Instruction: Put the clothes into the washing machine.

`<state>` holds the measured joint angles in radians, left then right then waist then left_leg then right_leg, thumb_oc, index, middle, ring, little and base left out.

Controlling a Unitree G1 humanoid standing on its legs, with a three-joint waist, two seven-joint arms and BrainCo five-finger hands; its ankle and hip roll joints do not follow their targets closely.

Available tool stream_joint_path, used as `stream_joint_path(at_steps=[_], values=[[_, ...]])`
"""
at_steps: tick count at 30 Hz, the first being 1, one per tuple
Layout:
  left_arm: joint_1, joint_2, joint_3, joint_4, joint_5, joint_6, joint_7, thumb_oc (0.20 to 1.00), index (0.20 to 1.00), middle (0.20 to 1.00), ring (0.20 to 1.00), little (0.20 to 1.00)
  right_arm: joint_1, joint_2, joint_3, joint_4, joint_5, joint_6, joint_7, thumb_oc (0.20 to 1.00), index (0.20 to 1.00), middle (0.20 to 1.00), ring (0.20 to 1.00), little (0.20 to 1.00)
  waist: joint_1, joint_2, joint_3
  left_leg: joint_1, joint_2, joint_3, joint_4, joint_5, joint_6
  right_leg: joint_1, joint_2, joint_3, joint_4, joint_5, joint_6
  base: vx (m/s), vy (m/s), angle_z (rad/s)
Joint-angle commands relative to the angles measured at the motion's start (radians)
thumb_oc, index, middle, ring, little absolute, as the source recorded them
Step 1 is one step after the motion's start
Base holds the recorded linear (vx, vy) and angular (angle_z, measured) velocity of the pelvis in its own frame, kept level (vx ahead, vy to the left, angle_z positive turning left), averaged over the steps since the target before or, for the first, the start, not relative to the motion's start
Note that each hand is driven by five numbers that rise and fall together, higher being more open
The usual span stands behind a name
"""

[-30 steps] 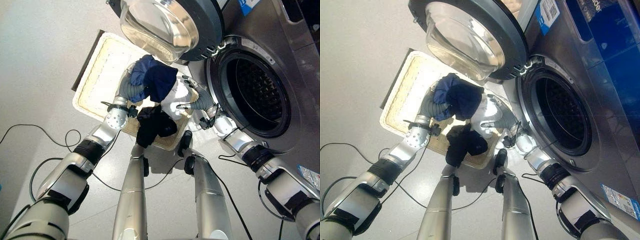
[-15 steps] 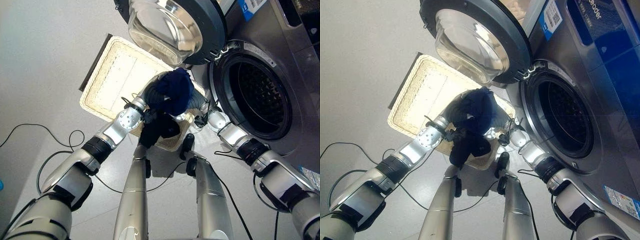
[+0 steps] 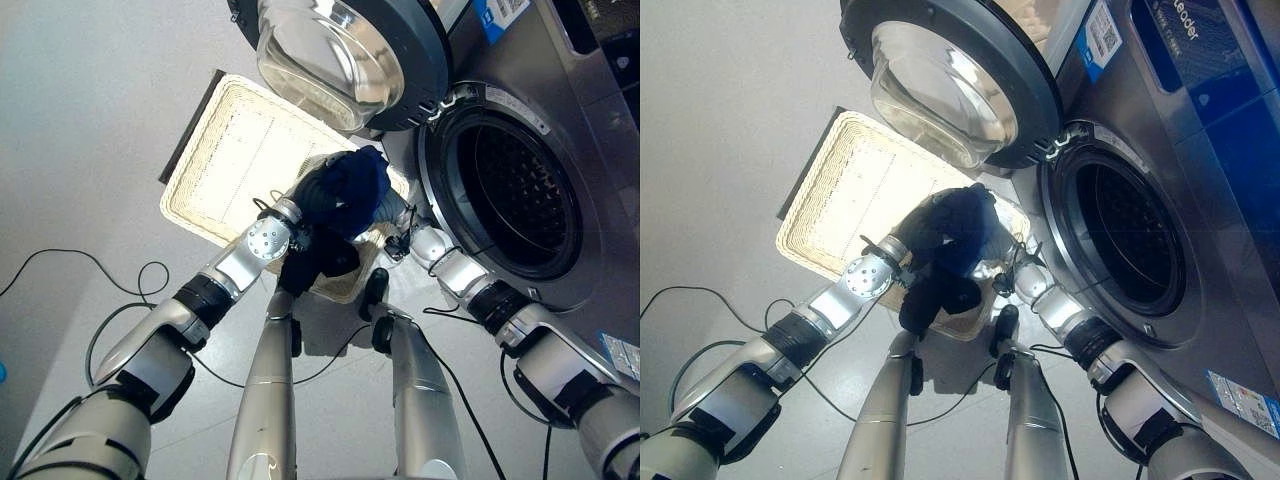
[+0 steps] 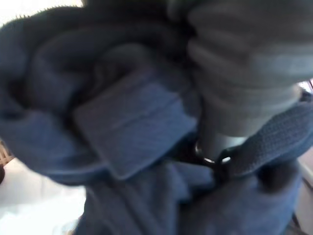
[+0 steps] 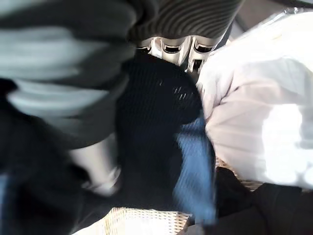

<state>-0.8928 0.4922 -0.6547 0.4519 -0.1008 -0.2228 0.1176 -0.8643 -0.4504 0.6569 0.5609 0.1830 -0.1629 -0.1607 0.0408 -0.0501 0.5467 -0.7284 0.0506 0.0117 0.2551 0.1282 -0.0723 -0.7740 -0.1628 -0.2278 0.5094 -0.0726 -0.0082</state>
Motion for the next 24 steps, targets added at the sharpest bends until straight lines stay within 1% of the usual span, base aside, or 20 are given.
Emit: stream_joint_path(at_steps=[1,4,6,8,11,15,22,23,24], values=[[-0.008,-0.102,0.003,-0.129,0.031,-0.024,0.016,0.2,0.2,0.2,0.2,0.2,-0.036,0.016,-0.054,-0.077,0.028,-0.07,-0.053,0.2,0.2,0.2,0.2,0.2,-0.016,0.074,-0.027,-0.006,-0.083,0.097,0.018,-0.052,0.105,0.013,0.047,-0.022,-0.097,0.103,0.056,0.0,0.0,0.0],[-0.005,-0.1,0.005,-0.124,0.046,-0.013,0.028,0.2,0.2,0.2,0.2,0.2,-0.031,0.02,-0.066,-0.079,0.038,-0.079,-0.07,0.2,0.2,0.2,0.2,0.2,-0.016,0.075,-0.027,-0.006,-0.082,0.099,0.018,-0.053,0.105,0.014,0.046,-0.023,-0.098,0.103,0.056,0.0,0.011,0.0],[0.001,-0.095,0.005,-0.109,0.056,-0.002,0.042,0.2,0.2,0.2,0.2,0.2,-0.018,0.02,-0.086,-0.084,0.05,-0.099,-0.094,0.2,0.2,0.2,0.2,0.2,-0.021,0.075,-0.027,-0.006,-0.08,0.104,0.021,-0.055,0.105,0.011,0.048,-0.018,-0.097,0.104,0.056,0.01,0.039,-0.01],[0.001,-0.095,0.005,-0.106,0.056,-0.002,0.043,0.2,0.2,0.2,0.2,0.2,-0.017,0.02,-0.088,-0.084,0.05,-0.1,-0.094,0.2,0.2,0.2,0.2,0.2,-0.022,0.075,-0.027,-0.006,-0.08,0.104,0.022,-0.055,0.105,0.011,0.048,-0.017,-0.097,0.104,0.057,0.0,0.01,-0.02],[0.008,-0.092,0.006,-0.08,0.08,0.004,0.07,0.2,0.2,0.2,0.2,0.2,0.008,0.017,-0.114,-0.087,0.07,-0.122,-0.124,0.2,0.2,0.2,0.2,0.2,-0.027,0.073,-0.027,-0.002,-0.074,0.112,0.02,-0.058,0.104,0.012,0.05,-0.015,-0.094,0.099,0.058,0.0,0.023,-0.03],[0.012,-0.09,0.004,-0.056,0.084,0.005,0.081,0.2,0.2,0.2,0.2,0.2,0.027,0.013,-0.134,-0.082,0.095,-0.142,-0.146,0.2,0.2,0.2,0.2,0.2,-0.032,0.069,-0.027,0.0,-0.071,0.114,0.022,-0.061,0.105,0.013,0.051,-0.012,-0.092,0.098,0.058,0.0,0.0,0.0],[0.019,-0.091,0.0,-0.039,0.088,0.005,0.09,0.2,0.2,0.2,0.2,0.2,0.046,0.015,-0.147,-0.08,0.103,-0.156,-0.151,0.2,0.2,0.2,0.2,0.2,-0.036,0.066,-0.027,0.002,-0.068,0.118,0.022,-0.063,0.105,0.012,0.054,-0.008,-0.09,0.098,0.059,0.0,0.002,-0.01],[0.03,-0.088,0.004,-0.026,0.086,0.005,0.097,0.2,0.2,0.2,0.2,0.2,0.068,0.013,-0.156,-0.078,0.103,-0.168,-0.155,0.2,0.2,0.2,0.2,0.2,-0.041,0.063,-0.027,0.005,-0.064,0.124,0.019,-0.064,0.106,0.012,0.057,-0.007,-0.091,0.098,0.06,0.0,0.03,-0.09],[0.028,-0.091,0.007,-0.005,0.079,0.008,0.108,0.489,0.489,0.489,0.489,0.489,0.076,0.014,-0.164,-0.068,0.115,-0.18,-0.158,0.2,0.2,0.2,0.2,0.2,-0.045,0.059,-0.027,0.007,-0.06,0.128,0.018,-0.065,0.106,0.013,0.06,-0.004,-0.091,0.098,0.06,0.0,0.035,-0.1]])
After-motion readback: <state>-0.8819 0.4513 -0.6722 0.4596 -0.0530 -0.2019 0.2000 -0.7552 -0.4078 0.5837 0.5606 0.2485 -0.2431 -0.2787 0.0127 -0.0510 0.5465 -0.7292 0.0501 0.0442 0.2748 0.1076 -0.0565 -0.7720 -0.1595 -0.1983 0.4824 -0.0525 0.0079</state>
